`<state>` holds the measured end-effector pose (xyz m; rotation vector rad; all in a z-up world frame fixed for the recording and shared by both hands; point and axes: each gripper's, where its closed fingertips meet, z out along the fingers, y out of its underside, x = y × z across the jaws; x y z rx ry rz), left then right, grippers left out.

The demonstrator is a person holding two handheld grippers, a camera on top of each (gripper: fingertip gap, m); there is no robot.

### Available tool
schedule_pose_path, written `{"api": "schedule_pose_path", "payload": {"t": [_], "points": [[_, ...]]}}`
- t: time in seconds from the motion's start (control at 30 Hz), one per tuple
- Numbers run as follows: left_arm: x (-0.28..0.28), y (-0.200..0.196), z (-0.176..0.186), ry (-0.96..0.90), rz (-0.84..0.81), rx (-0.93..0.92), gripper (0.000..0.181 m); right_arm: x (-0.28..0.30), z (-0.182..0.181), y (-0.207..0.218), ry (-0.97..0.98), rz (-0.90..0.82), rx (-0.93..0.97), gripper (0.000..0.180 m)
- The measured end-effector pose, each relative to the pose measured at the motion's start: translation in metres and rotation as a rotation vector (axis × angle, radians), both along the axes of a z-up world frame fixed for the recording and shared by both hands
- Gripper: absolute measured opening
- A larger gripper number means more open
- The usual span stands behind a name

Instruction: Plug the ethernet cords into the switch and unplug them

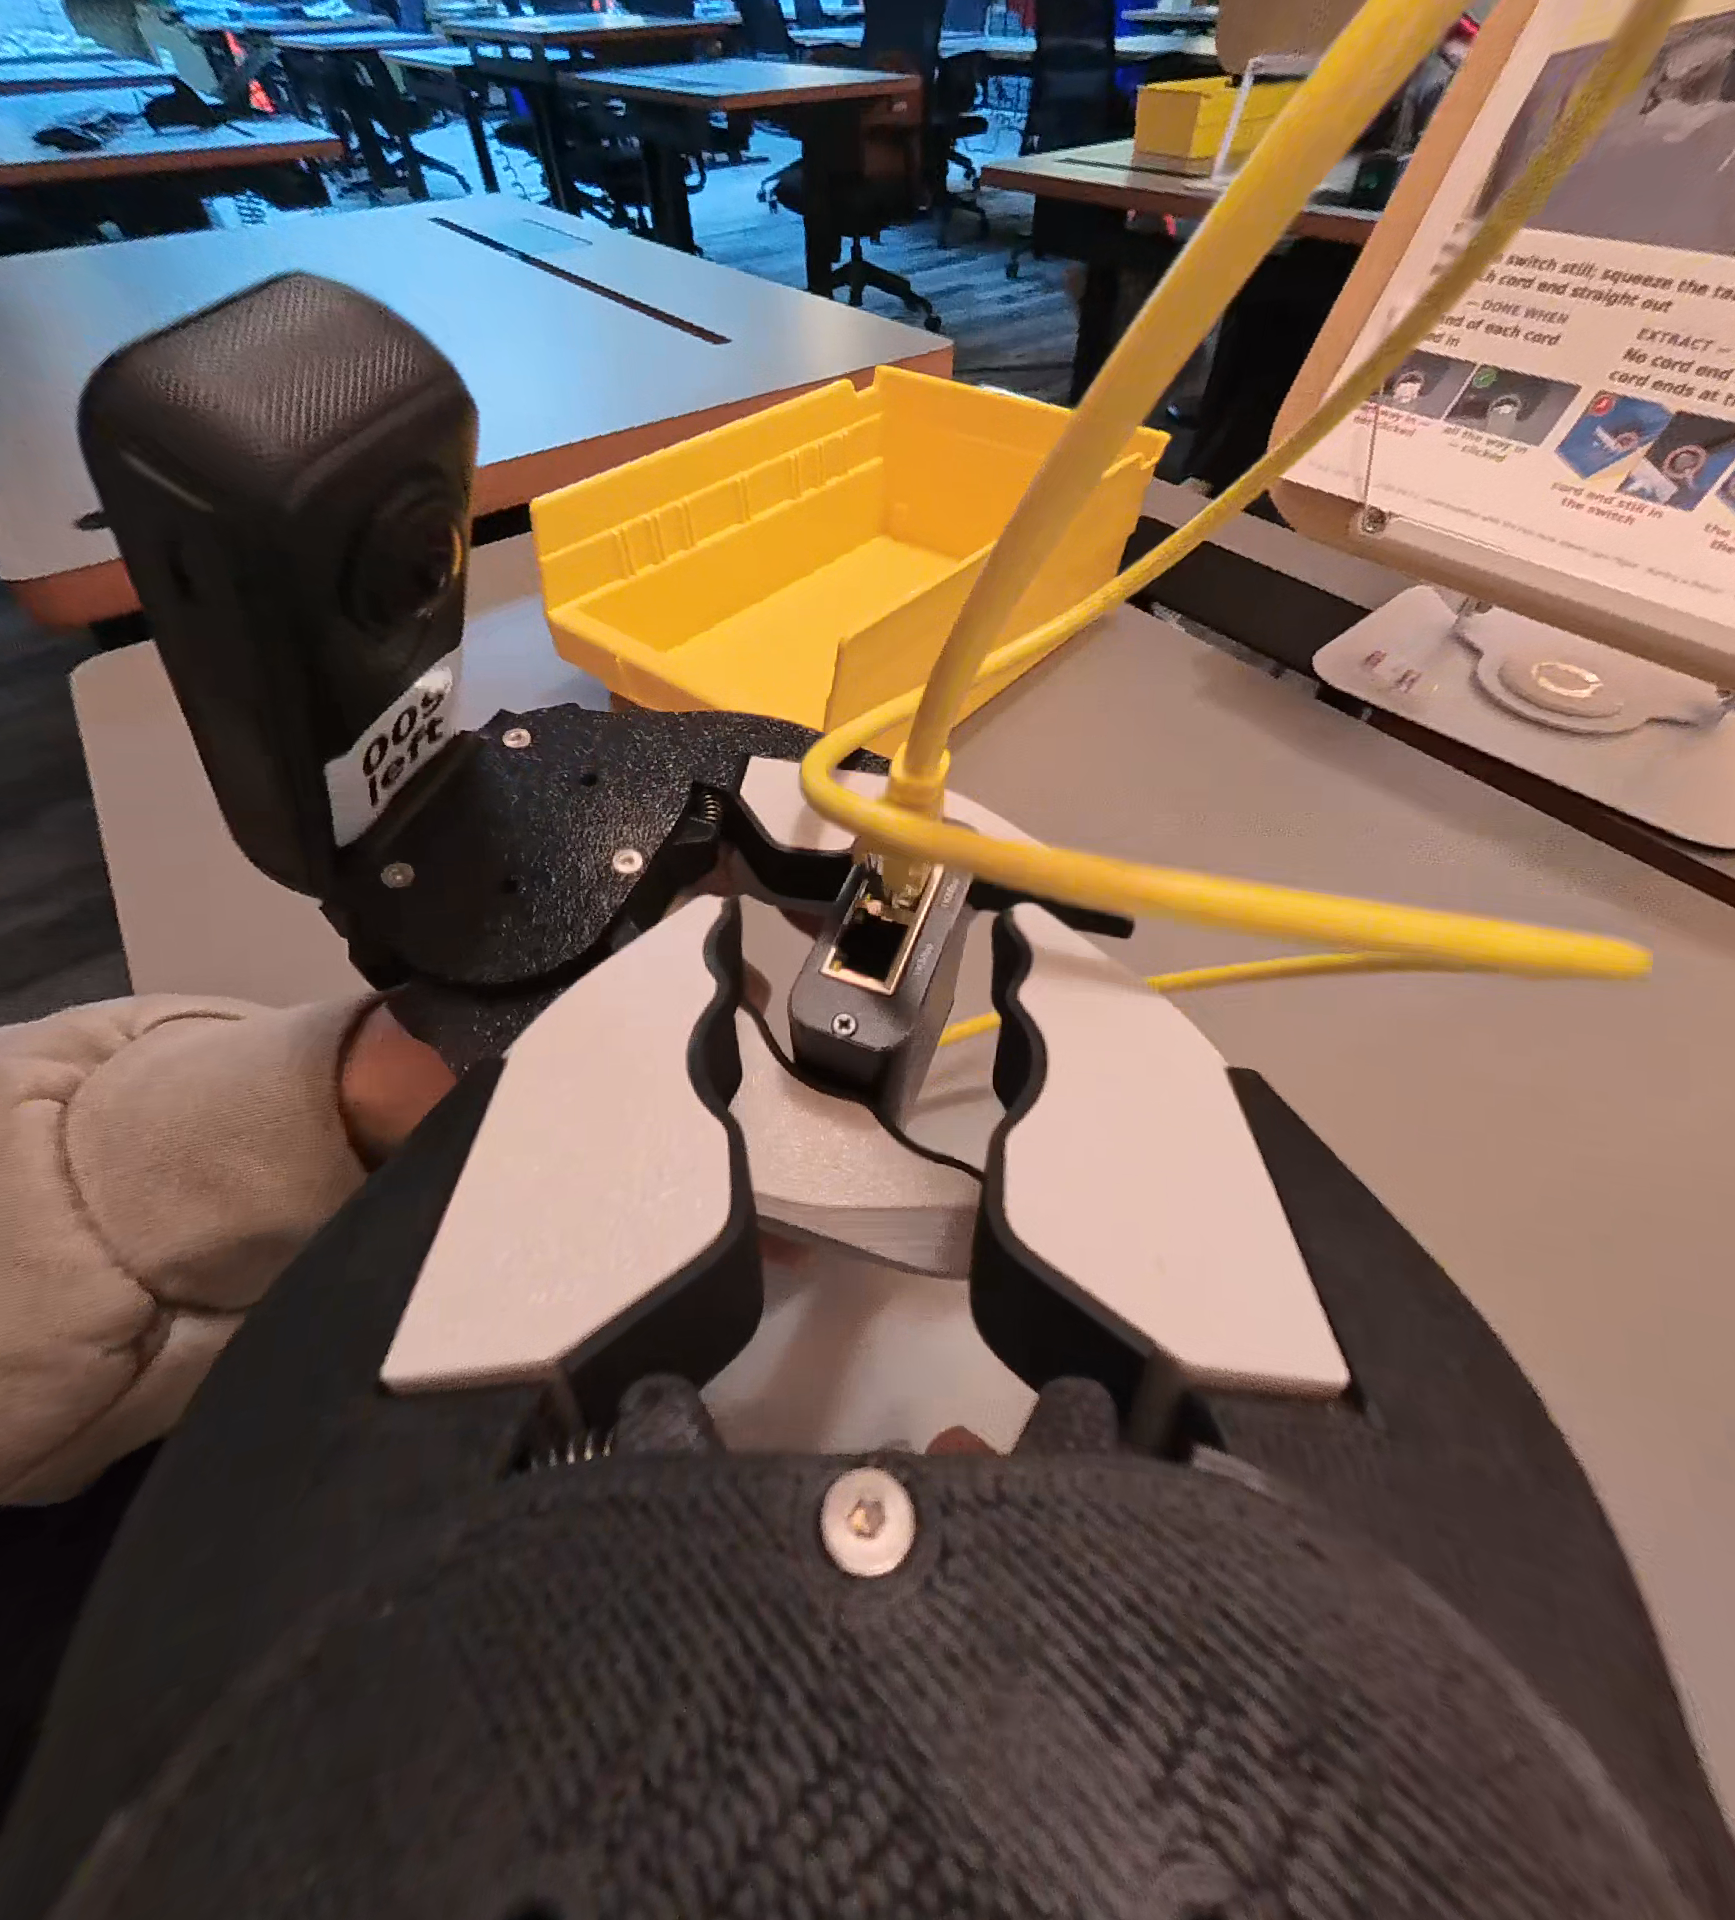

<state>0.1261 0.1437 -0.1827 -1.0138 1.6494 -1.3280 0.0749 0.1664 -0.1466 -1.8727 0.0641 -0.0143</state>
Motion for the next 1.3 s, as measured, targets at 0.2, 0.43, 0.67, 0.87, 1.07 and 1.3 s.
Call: {"api": "schedule_pose_path", "payload": {"t": [0.2,0.43,0.67,0.87,1.07,1.3], "points": [[0.000,-0.008,-0.004,0.008,-0.025,0.049,0.075,0.009,0.008,-0.005,-0.060,-0.036,0.017,0.043],[0.004,0.000,-0.009,0.042,0.055,0.101,0.075,0.010,0.001,-0.003,-0.127,-0.071,-0.019,0.014],[0.005,0.009,-0.008,0.006,0.148,0.205,0.075,0.007,0.002,-0.003,-0.011,-0.059,-0.015,0.014],[0.005,0.019,-0.001,-0.062,0.246,0.321,0.075,0.002,0.007,-0.002,0.072,-0.025,0.041,0.016],[0.001,0.027,0.013,-0.162,0.359,0.471,0.074,-0.004,0.012,-0.004,-0.036,0.016,0.064,0.014],[-0.001,0.029,0.015,-0.216,0.404,0.541,0.074,-0.008,0.010,-0.006,-0.105,0.047,0.069,0.014]]}}
